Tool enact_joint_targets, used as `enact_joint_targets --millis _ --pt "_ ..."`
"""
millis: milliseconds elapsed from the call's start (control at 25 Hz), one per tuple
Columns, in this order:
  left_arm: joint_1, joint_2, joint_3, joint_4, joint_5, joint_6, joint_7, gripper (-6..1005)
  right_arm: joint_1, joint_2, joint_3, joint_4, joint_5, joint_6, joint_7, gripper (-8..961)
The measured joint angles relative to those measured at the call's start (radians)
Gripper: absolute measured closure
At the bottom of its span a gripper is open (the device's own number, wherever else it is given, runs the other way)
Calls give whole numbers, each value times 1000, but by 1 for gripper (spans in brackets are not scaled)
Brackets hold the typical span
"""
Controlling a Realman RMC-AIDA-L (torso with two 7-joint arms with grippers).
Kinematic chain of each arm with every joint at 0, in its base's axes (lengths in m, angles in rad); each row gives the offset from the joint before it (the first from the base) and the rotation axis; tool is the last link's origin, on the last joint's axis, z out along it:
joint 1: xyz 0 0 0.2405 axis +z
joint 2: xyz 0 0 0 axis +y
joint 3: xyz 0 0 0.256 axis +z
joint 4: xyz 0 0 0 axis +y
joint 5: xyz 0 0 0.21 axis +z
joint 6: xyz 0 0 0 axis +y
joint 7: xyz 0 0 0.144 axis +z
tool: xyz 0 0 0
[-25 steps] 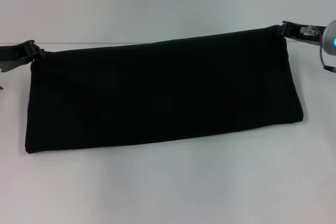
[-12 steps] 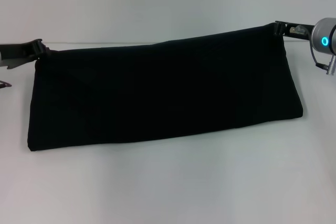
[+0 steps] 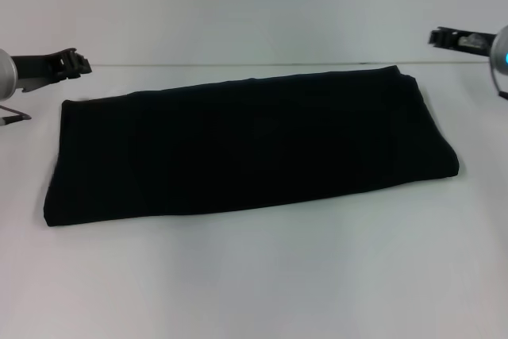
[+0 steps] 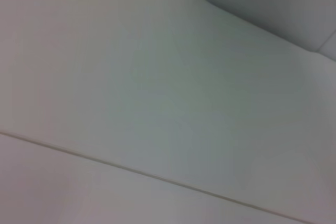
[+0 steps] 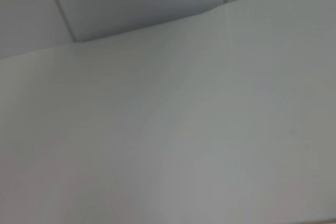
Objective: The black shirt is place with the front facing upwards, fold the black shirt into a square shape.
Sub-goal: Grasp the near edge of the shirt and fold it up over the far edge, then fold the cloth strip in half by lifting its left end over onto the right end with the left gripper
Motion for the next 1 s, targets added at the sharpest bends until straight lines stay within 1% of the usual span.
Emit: enact_joint_targets --millis 40,80,160,240,320,360,440,520,560,640,680,760,840,880,1000 --pt "-1 0 -1 -2 -1 -4 -1 898 -3 -8 1 1 0 9 -2 768" --pt "0 -2 -4 -1 -3 -7 -3 863 -5 -17 1 1 0 7 -1 748" --pt "12 -5 -8 15 -8 3 -6 793 -17 -43 12 -15 2 -32 5 710" --pt "41 -6 -13 41 -17 36 -22 723 -47 -65 38 -64 8 -144 20 671" --pt "83 -7 -21 82 -52 107 -31 665 -99 -71 77 -145 15 -285 35 632" --pt "108 -8 -23 104 -84 153 -25 642 -134 -65 102 -192 26 -354 37 613" --pt "172 -9 -25 132 -190 276 19 596 -205 -46 145 -272 77 -476 24 574" --pt "232 -9 -29 140 -288 385 50 551 -286 -23 177 -331 180 -591 -26 474" --pt "253 -8 -37 140 -319 427 53 528 -324 -14 190 -346 244 -647 -61 425" --pt "300 -9 -73 131 -376 536 54 482 -379 -4 211 -331 366 -734 -140 325" --pt "321 -13 -103 125 -389 583 49 459 -406 0 223 -307 426 -774 -186 300" --pt "348 -22 -152 111 -395 641 38 363 -442 5 240 -248 519 -839 -266 251" --pt "370 -29 -195 81 -397 674 24 267 -460 2 255 -193 567 -877 -318 201" --pt "377 -28 -208 57 -397 678 18 219 -463 0 264 -168 580 -889 -338 176" --pt "395 -21 -239 -16 -398 669 11 48 -460 -2 279 -139 582 -895 -366 179"
